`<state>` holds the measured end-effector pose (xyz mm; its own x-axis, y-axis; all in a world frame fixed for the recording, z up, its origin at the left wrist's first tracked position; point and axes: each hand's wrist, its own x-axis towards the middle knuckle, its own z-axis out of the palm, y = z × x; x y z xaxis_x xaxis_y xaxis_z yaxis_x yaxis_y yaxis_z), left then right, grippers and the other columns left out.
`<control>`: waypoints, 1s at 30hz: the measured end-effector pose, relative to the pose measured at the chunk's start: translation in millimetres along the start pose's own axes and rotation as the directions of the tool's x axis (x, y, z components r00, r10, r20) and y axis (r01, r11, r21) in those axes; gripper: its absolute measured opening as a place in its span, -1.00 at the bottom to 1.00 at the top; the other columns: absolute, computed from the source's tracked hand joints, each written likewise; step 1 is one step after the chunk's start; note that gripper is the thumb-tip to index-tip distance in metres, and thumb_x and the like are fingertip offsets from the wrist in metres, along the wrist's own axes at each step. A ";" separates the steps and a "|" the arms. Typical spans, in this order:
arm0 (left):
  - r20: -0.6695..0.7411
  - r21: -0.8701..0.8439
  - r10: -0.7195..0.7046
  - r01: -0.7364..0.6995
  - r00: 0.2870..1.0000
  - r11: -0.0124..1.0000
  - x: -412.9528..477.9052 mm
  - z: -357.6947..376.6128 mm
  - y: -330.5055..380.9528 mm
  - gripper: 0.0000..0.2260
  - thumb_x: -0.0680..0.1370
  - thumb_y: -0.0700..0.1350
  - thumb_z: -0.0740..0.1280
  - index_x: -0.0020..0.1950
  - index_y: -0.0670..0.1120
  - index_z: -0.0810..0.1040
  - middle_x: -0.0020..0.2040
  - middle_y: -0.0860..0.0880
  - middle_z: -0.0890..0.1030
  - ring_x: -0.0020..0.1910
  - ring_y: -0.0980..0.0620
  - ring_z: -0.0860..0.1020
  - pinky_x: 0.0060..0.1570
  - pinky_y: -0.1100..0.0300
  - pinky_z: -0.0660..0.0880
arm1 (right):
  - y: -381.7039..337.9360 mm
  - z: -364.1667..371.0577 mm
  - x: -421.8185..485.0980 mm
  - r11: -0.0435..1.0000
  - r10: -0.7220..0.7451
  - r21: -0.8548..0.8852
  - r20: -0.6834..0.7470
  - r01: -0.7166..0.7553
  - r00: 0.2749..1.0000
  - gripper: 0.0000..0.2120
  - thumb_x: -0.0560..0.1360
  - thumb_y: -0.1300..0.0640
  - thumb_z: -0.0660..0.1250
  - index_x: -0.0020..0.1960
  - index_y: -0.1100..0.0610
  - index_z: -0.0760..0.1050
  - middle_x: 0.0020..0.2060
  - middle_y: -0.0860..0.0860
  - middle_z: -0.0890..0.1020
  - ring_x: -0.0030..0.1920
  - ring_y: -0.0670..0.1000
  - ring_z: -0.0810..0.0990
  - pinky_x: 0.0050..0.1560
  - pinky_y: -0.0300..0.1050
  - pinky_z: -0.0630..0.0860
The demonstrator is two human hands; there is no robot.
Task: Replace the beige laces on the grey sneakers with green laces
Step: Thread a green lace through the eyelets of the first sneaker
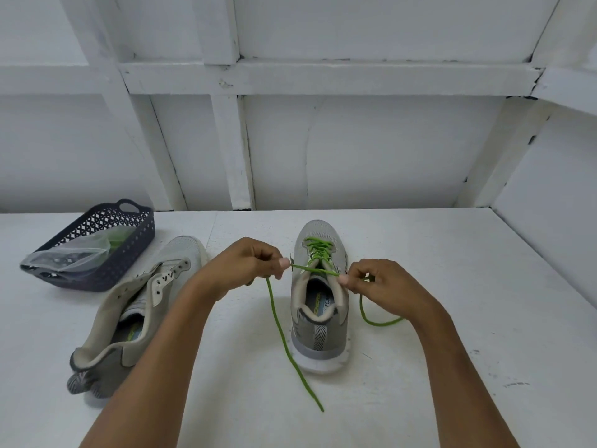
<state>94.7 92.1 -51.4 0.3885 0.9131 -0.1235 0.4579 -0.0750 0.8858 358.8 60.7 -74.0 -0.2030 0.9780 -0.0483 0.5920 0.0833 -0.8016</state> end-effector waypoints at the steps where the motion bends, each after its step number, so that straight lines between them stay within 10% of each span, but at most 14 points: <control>1: -0.022 -0.029 0.008 -0.008 1.000 1.000 0.6 1.2 1.4 -0.72 0.58 -0.09 0.39 -0.21 -0.28 0.61 -0.47 0.13 0.40 -0.45 0.16 0.26 -0.36 0.24 0.19 | -0.4 -0.3 0.5 1.000 -0.003 0.010 0.005 0.003 1.000 -0.72 0.52 -0.04 0.41 -0.35 -0.05 0.53 -0.36 -0.24 0.60 -0.32 -0.28 0.51 -0.13 -0.24 0.38; 12: 0.003 -0.026 0.003 -0.003 1.000 1.000 8.9 -6.3 -4.9 -0.70 0.51 -0.01 0.46 -0.20 -0.25 0.60 -0.30 0.06 0.59 -0.22 0.16 0.50 -0.02 0.15 0.39 | 10.7 -10.8 -0.9 0.960 -0.012 0.280 -0.017 0.017 1.000 -0.69 0.58 0.05 0.33 -0.31 0.15 0.50 -0.38 -0.03 0.58 -0.28 -0.05 0.45 -0.14 -0.12 0.39; 17: -0.149 -0.445 0.101 -0.158 0.984 0.882 10.8 -15.1 8.2 -0.78 0.52 -0.05 0.33 -0.15 -0.19 0.65 0.09 -0.16 0.68 0.16 -0.13 0.61 0.19 -0.08 0.51 | -7.7 -25.5 9.0 0.764 -0.061 0.631 -0.135 0.134 0.989 -0.65 0.58 0.03 0.27 -0.10 0.35 0.49 -0.17 0.09 0.65 -0.08 0.06 0.61 -0.05 0.01 0.55; 21: -0.176 -0.690 0.146 -0.228 0.973 0.687 20.0 -4.2 45.6 -0.82 0.58 -0.13 0.25 -0.19 -0.13 0.51 0.03 -0.23 0.68 -0.01 -0.23 0.66 0.02 -0.11 0.59 | -46.8 -29.5 24.2 0.640 -0.098 0.748 -0.143 0.173 0.985 -0.72 0.51 0.00 0.24 -0.20 0.23 0.43 -0.08 0.15 0.70 -0.03 0.16 0.67 -0.04 0.09 0.61; 30: -0.200 -0.575 0.260 -0.328 0.945 0.750 33.3 -16.5 101.4 -0.78 0.54 -0.12 0.33 0.10 -0.17 0.66 0.02 -0.12 0.65 -0.12 -0.03 0.58 -0.09 0.09 0.55 | -108.8 -54.2 46.4 0.663 -0.154 0.698 -0.227 0.270 0.962 -0.74 0.65 0.12 0.18 -0.12 0.19 0.53 -0.22 0.08 0.65 -0.16 0.07 0.62 0.03 0.10 0.59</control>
<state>140.9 121.5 41.6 0.3264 0.9232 0.2028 -0.2437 -0.1251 0.9618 327.3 107.5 43.2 -0.1094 0.9712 0.2116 -0.2063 0.1860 -0.9606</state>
